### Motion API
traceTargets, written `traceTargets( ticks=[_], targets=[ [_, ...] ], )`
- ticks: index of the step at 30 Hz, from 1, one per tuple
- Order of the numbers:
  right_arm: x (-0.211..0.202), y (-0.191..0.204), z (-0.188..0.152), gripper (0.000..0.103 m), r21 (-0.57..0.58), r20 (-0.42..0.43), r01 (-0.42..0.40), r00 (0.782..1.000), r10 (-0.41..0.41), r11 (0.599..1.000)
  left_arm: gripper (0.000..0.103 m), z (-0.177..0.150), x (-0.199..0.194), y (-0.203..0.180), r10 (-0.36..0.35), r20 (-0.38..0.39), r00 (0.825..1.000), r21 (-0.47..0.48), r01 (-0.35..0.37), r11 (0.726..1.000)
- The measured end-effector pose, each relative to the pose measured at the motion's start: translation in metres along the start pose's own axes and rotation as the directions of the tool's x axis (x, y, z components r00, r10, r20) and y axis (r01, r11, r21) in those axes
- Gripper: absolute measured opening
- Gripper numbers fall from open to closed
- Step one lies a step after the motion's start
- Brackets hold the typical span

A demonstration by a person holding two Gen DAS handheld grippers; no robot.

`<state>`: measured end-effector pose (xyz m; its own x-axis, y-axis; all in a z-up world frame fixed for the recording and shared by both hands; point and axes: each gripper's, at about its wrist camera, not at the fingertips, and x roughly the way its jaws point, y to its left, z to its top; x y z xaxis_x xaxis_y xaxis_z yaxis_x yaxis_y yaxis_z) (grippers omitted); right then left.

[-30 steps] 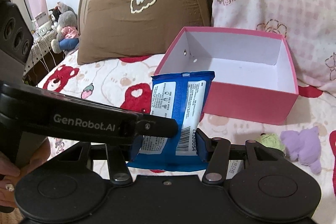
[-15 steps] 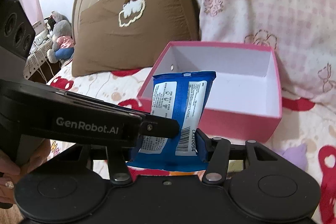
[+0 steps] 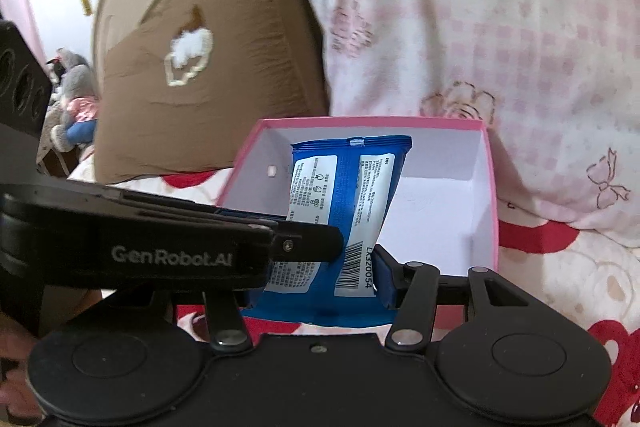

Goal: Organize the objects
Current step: 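Carry the packet over the pink box and lower it inside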

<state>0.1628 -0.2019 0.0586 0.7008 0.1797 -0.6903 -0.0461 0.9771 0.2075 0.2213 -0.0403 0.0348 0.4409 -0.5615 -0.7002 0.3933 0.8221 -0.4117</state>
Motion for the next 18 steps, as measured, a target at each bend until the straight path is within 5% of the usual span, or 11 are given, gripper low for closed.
traceTargets(
  ticks=[9,18],
  targets=[
    [0.059,-0.036,0.003,0.057,0.009,-0.033,0.03,0.999,-0.03,0.999,0.029,0.023,0.065,0.022,-0.012,-0.04,0.999,-0.051,0.01,0.999],
    [0.105,-0.05,0.019,0.057,-0.054,-0.103,0.128,0.986,-0.133,0.99,0.031,0.033,0.117,0.056,-0.094,-0.059,0.994,-0.224,0.079,0.971]
  ],
)
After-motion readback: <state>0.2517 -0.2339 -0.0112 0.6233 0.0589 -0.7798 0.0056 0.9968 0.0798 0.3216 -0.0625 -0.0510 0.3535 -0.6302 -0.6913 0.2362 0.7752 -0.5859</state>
